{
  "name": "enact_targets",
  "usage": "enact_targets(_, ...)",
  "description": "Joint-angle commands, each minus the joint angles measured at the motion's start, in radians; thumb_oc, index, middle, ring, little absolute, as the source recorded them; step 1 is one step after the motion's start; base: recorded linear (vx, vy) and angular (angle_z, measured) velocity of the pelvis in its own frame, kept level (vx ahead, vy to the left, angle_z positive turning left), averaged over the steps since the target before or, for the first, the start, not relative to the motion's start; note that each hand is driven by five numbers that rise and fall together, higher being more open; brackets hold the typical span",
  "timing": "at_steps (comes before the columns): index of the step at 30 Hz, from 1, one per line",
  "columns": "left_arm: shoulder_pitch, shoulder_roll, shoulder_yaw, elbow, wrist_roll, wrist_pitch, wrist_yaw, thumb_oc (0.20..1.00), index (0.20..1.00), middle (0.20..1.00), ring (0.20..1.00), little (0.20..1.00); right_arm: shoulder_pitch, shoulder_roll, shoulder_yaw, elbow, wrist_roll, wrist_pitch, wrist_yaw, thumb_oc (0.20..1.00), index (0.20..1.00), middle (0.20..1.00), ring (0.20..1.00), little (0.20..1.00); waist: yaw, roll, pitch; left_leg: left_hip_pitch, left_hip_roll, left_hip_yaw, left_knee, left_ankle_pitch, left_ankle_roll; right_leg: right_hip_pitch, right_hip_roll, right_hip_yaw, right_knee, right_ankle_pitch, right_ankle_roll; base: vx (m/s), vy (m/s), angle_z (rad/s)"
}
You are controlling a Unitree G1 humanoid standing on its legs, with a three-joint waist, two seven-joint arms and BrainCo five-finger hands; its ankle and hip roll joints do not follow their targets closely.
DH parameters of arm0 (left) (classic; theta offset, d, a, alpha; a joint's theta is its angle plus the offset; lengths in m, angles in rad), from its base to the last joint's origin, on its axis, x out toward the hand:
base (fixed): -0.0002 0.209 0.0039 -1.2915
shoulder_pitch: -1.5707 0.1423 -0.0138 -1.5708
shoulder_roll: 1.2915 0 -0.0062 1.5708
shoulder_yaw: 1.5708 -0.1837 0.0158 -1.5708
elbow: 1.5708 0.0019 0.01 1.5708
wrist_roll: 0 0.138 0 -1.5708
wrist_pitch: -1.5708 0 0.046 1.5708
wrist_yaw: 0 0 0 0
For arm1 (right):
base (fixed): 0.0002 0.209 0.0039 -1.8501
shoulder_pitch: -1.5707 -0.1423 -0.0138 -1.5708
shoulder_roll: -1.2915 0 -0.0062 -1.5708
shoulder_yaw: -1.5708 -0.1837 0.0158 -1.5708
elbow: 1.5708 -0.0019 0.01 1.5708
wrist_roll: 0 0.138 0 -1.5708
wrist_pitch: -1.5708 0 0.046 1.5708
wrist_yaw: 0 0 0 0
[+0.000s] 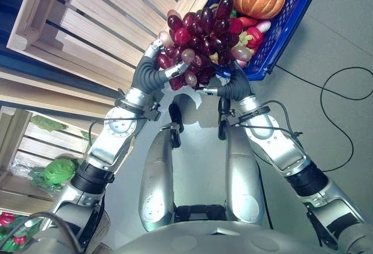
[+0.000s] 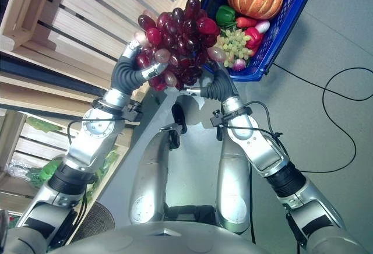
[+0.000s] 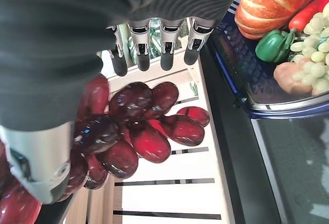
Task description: Pick up fruits and vegetables into the basket
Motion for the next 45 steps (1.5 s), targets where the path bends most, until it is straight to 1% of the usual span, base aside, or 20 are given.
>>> enact_targets(1, -0.021, -0.004, -0.039, -0.094, -0.005, -0.031, 0.007, 0.200, 0.200, 0.200, 0.200, 0.200, -0.028, 0.046, 0.023, -0.069, -0.030, -0.043, -0.021, 1.000, 1.000, 1.000, 1.000, 1.000, 0.012, -0.009, -0.054, 0.041, -0.085, 0.061, -0.025, -0.123, 0.093, 0.033, 0.064, -0.043, 0.000, -0.075, 0.021, 0.00, 0.000, 0.00)
enact_targets(4, -0.032, -0.004, -0.050, -0.086, -0.004, -0.018, 0.005, 0.200, 0.200, 0.200, 0.200, 0.200, -0.048, 0.049, 0.034, -0.061, -0.030, -0.043, -0.023, 1.000, 1.000, 1.000, 1.000, 1.000, 0.013, -0.010, -0.054, 0.017, -0.082, 0.071, -0.029, -0.097, 0.098, 0.013, 0.062, -0.051, -0.010, -0.048, 0.013, -0.05, -0.023, 0.01)
enact_targets(7, -0.026, -0.005, -0.068, -0.078, -0.020, -0.011, -0.017, 0.200, 0.200, 0.200, 0.200, 0.200, -0.054, 0.052, 0.051, -0.050, -0.012, -0.040, -0.010, 1.000, 1.000, 1.000, 1.000, 1.000, 0.017, -0.009, -0.054, 0.035, -0.084, 0.059, -0.020, -0.123, 0.094, 0.031, 0.063, -0.046, 0.002, -0.073, 0.021, 0.02, -0.019, 0.00)
enact_targets(8, -0.034, -0.004, -0.066, -0.078, -0.021, -0.012, -0.018, 0.200, 0.200, 0.200, 0.200, 0.200, -0.063, 0.051, 0.051, -0.051, -0.011, -0.040, -0.010, 1.000, 1.000, 1.000, 1.000, 1.000, 0.016, -0.011, -0.054, 0.014, -0.081, 0.070, -0.027, -0.097, 0.099, 0.011, 0.061, -0.053, -0.010, -0.047, 0.013, 0.00, 0.000, 0.00)
enact_targets(9, -0.030, -0.007, -0.078, -0.070, -0.025, -0.016, -0.024, 0.200, 0.200, 0.200, 0.200, 0.200, -0.061, 0.054, 0.062, -0.041, 0.002, -0.038, 0.001, 1.000, 1.000, 1.000, 1.000, 1.000, 0.018, -0.011, -0.054, 0.037, -0.083, 0.059, -0.019, -0.124, 0.094, 0.033, 0.062, -0.047, 0.001, -0.072, 0.021, -0.07, -0.036, 0.00)
enact_targets(13, -0.041, -0.017, -0.097, -0.062, -0.050, -0.033, -0.039, 0.200, 0.200, 0.200, 0.200, 0.200, -0.076, 0.066, 0.092, -0.014, 0.031, -0.019, 0.024, 1.000, 1.000, 1.000, 1.000, 1.000, 0.022, -0.013, -0.054, 0.036, -0.083, 0.055, -0.017, -0.123, 0.093, 0.033, 0.060, -0.052, 0.003, -0.071, 0.020, 0.02, -0.010, 0.02)
enact_targets(15, -0.051, -0.018, -0.099, -0.063, -0.060, -0.040, -0.044, 0.200, 0.200, 0.200, 0.200, 0.200, -0.090, 0.069, 0.102, 0.003, 0.046, -0.018, 0.029, 1.000, 1.000, 1.000, 1.000, 1.000, 0.024, -0.014, -0.054, 0.014, -0.081, 0.065, -0.027, -0.095, 0.099, 0.014, 0.056, -0.062, -0.011, -0.044, 0.011, -0.04, -0.020, 0.04)
enact_targets(16, -0.043, -0.020, -0.104, -0.062, -0.063, -0.041, -0.045, 0.200, 0.200, 0.200, 0.200, 0.200, -0.081, 0.072, 0.106, 0.007, 0.048, -0.017, 0.030, 1.000, 1.000, 1.000, 1.000, 1.000, 0.026, -0.013, -0.054, 0.036, -0.083, 0.054, -0.019, -0.122, 0.093, 0.034, 0.058, -0.055, 0.001, -0.070, 0.019, 0.00, 0.000, 0.00)
enact_targets(17, -0.058, -0.024, -0.107, -0.061, -0.077, -0.046, -0.050, 0.200, 0.200, 0.200, 0.200, 0.200, -0.094, 0.080, 0.115, 0.025, 0.051, -0.020, 0.029, 1.000, 1.000, 1.000, 1.000, 1.000, 0.026, -0.015, -0.054, 0.013, -0.080, 0.065, -0.028, -0.094, 0.099, 0.012, 0.054, -0.065, -0.010, -0.042, 0.011, 0.06, -0.007, 0.02)
enact_targets(22, -0.071, -0.043, -0.139, -0.046, -0.126, -0.069, -0.056, 0.200, 0.200, 0.200, 0.200, 0.200, -0.095, 0.108, 0.145, 0.072, 0.067, -0.012, 0.022, 1.000, 1.000, 1.000, 1.000, 1.000, 0.027, -0.017, -0.054, 0.036, -0.082, 0.053, -0.024, -0.118, 0.095, 0.033, 0.057, -0.058, -0.001, -0.065, 0.019, 0.00, -0.010, 0.04)
enact_targets(23, -0.081, -0.046, -0.139, -0.042, -0.132, -0.076, -0.061, 0.200, 0.200, 0.200, 0.200, 0.200, -0.106, 0.108, 0.147, 0.078, 0.069, -0.013, 0.022, 1.000, 1.000, 1.000, 1.000, 1.000, 0.027, -0.018, -0.054, 0.014, -0.079, 0.063, -0.034, -0.090, 0.100, 0.013, 0.055, -0.066, -0.015, -0.036, 0.010, 0.00, 0.000, 0.00)
enact_targets(24, -0.072, -0.048, -0.143, -0.039, -0.135, -0.078, -0.062, 0.200, 0.200, 0.200, 0.200, 0.200, -0.097, 0.111, 0.150, 0.081, 0.070, -0.013, 0.022, 1.000, 1.000, 1.000, 1.000, 1.000, 0.028, -0.018, -0.054, 0.037, -0.081, 0.053, -0.027, -0.117, 0.095, 0.034, 0.057, -0.059, -0.003, -0.064, 0.018, 0.00, 0.000, 0.00)
enact_targets(25, -0.074, -0.052, -0.145, -0.037, -0.142, -0.085, -0.066, 0.200, 0.200, 0.200, 0.200, 0.200, -0.098, 0.114, 0.153, 0.089, 0.075, -0.013, 0.026, 0.878, 0.878, 0.878, 0.878, 0.878, 0.028, -0.018, -0.054, 0.036, -0.081, 0.053, -0.027, -0.118, 0.096, 0.033, 0.057, -0.059, -0.002, -0.064, 0.017, 0.07, 0.014, 0.02)
enact_targets(26, -0.079, -0.058, -0.152, -0.028, -0.154, -0.102, -0.073, 0.200, 0.200, 0.200, 0.200, 0.200, -0.102, 0.122, 0.160, 0.104, 0.088, -0.016, 0.036, 0.200, 0.200, 0.200, 0.200, 0.200, 0.027, -0.019, -0.054, 0.034, -0.079, 0.053, -0.026, -0.118, 0.096, 0.030, 0.057, -0.059, 0.001, -0.064, 0.018, 0.00, 0.000, 0.00)
enact_targets(36, -0.102, -0.071, -0.177, 0.030, -0.111, -0.155, -0.057, 0.206, 0.206, 0.206, 0.206, 0.206, -0.123, 0.132, 0.166, 0.153, 0.174, -0.105, 0.087, 0.200, 0.200, 0.200, 0.200, 0.200, 0.030, -0.030, -0.054, 0.033, -0.081, 0.044, -0.028, -0.114, 0.098, 0.032, 0.061, -0.062, -0.002, -0.057, 0.018, -0.01, -0.004, 0.00)
enact_targets(38, -0.114, -0.066, -0.173, 0.037, -0.088, -0.170, -0.035, 0.492, 0.492, 0.492, 0.492, 0.492, -0.132, 0.129, 0.157, 0.154, 0.206, -0.127, 0.101, 0.200, 0.200, 0.200, 0.200, 0.200, 0.030, -0.032, -0.054, 0.007, -0.078, 0.052, -0.035, -0.083, 0.102, 0.010, 0.060, -0.068, -0.015, -0.027, 0.009, -0.08, -0.030, 0.00)
enact_targets(41, -0.112, -0.062, -0.167, 0.049, -0.053, -0.196, -0.031, 0.492, 0.492, 0.492, 0.492, 0.492, -0.124, 0.129, 0.145, 0.156, 0.241, -0.156, 0.111, 0.200, 0.200, 0.200, 0.200, 0.200, 0.031, -0.033, -0.054, 0.008, -0.077, 0.051, -0.034, -0.083, 0.102, 0.011, 0.060, -0.070, -0.012, -0.028, 0.009, 0.00, 0.000, 0.00)
enact_targets(43, -0.112, -0.056, -0.165, 0.052, -0.009, -0.233, -0.002, 0.583, 0.583, 0.583, 0.583, 0.583, -0.115, 0.130, 0.124, 0.156, 0.290, -0.189, 0.125, 0.200, 0.200, 0.200, 0.200, 0.200, 0.032, -0.034, -0.054, 0.006, -0.077, 0.048, -0.030, -0.082, 0.100, 0.011, 0.058, -0.071, -0.011, -0.026, 0.009, 0.00, 0.000, 0.00)
enact_targets(44, -0.113, -0.055, -0.164, 0.053, -0.004, -0.240, 0.001, 0.915, 0.915, 0.915, 0.915, 0.915, -0.111, 0.132, 0.119, 0.157, 0.302, -0.201, 0.127, 0.200, 0.200, 0.200, 0.200, 0.200, 0.032, -0.034, -0.054, 0.005, -0.078, 0.046, -0.029, -0.083, 0.100, 0.011, 0.058, -0.072, -0.010, -0.026, 0.009, 0.00, 0.000, 0.00)
enact_targets(45, -0.114, -0.054, -0.161, 0.054, 0.020, -0.250, 0.014, 1.000, 1.000, 1.000, 1.000, 1.000, -0.107, 0.134, 0.109, 0.160, 0.315, -0.221, 0.126, 0.200, 0.200, 0.200, 0.200, 0.200, 0.033, -0.034, -0.054, 0.006, -0.078, 0.045, -0.029, -0.082, 0.099, 0.011, 0.057, -0.074, -0.009, -0.026, 0.009, 0.00, 0.000, 0.00)
